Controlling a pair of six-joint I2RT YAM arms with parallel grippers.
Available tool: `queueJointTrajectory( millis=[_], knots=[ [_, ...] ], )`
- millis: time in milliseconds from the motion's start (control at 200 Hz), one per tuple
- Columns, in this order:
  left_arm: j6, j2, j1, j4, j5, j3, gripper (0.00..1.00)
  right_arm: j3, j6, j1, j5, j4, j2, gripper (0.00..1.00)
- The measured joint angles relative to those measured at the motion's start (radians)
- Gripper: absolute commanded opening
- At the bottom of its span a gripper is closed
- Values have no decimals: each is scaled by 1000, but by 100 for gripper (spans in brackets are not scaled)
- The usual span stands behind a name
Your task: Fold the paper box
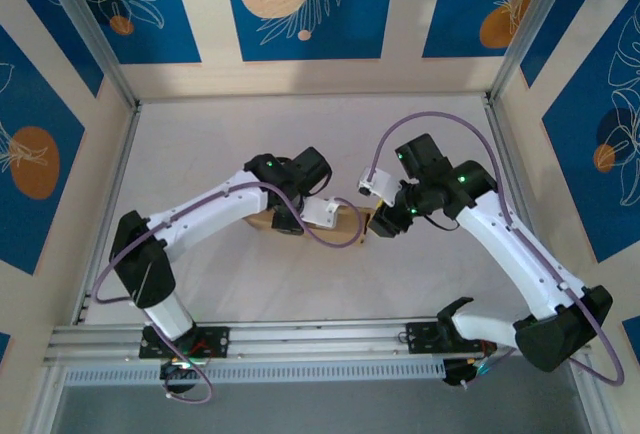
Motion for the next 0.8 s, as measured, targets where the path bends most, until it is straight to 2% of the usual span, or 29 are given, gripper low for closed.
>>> queueJointTrajectory(
  millis=[190, 315, 360, 445, 510, 565, 665, 800],
  knots=[
    [0, 6, 0, -4, 3, 8, 39, -40, -19, 0, 51, 35, 2, 33],
    [0, 8, 0, -5, 3, 10, 40, -56, -29, -2, 61, 56, 9, 16],
    [-2, 10, 0, -5, 3, 11, 44, -59, -23, -3, 62, 63, 14, 8],
    [-14, 11, 1, -8, 1, 12, 59, -61, -23, -10, 62, 72, 18, 0],
    [-29, 11, 1, -3, 1, 12, 72, -61, -24, -13, 61, 76, 19, 0],
    [-39, 10, 0, 7, 4, 14, 77, -61, -26, -13, 59, 76, 21, 0],
    [-65, 6, 2, 12, 31, 35, 83, -60, -27, -14, 58, 76, 26, 0],
    [-106, -32, 11, 11, 69, 97, 85, -33, -34, -19, 57, 63, 53, 0]
  ],
)
